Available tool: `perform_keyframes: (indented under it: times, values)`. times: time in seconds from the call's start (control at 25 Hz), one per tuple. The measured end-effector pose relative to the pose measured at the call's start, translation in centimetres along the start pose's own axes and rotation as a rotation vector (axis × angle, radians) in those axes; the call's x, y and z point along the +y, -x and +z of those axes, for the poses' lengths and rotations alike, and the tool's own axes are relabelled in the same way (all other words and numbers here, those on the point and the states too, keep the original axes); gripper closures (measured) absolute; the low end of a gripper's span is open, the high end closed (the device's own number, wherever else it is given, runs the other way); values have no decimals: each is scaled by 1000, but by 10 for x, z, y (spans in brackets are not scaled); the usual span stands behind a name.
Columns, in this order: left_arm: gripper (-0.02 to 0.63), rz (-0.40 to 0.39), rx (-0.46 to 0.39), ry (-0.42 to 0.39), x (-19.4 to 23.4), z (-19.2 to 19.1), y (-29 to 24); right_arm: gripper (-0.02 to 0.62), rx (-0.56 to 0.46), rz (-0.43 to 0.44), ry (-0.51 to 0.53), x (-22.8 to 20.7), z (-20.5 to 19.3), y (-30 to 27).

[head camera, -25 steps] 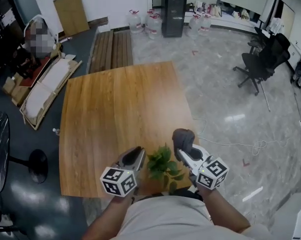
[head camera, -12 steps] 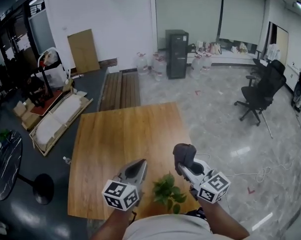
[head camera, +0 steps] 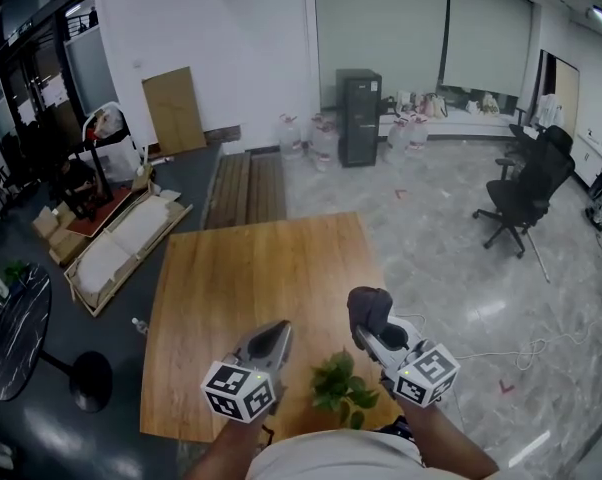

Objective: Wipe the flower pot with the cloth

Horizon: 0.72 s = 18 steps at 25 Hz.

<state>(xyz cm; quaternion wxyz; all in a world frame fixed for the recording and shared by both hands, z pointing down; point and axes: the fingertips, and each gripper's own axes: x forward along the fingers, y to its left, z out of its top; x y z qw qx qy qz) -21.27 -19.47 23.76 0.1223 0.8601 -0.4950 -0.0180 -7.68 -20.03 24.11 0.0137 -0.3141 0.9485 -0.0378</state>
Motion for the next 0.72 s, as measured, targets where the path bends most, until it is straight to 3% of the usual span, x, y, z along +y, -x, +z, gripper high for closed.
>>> perform_keyframes:
  times: [0.72]
  values:
    - [600, -26, 13, 6, 6, 0, -11, 534, -5, -23, -15, -10, -1, -7]
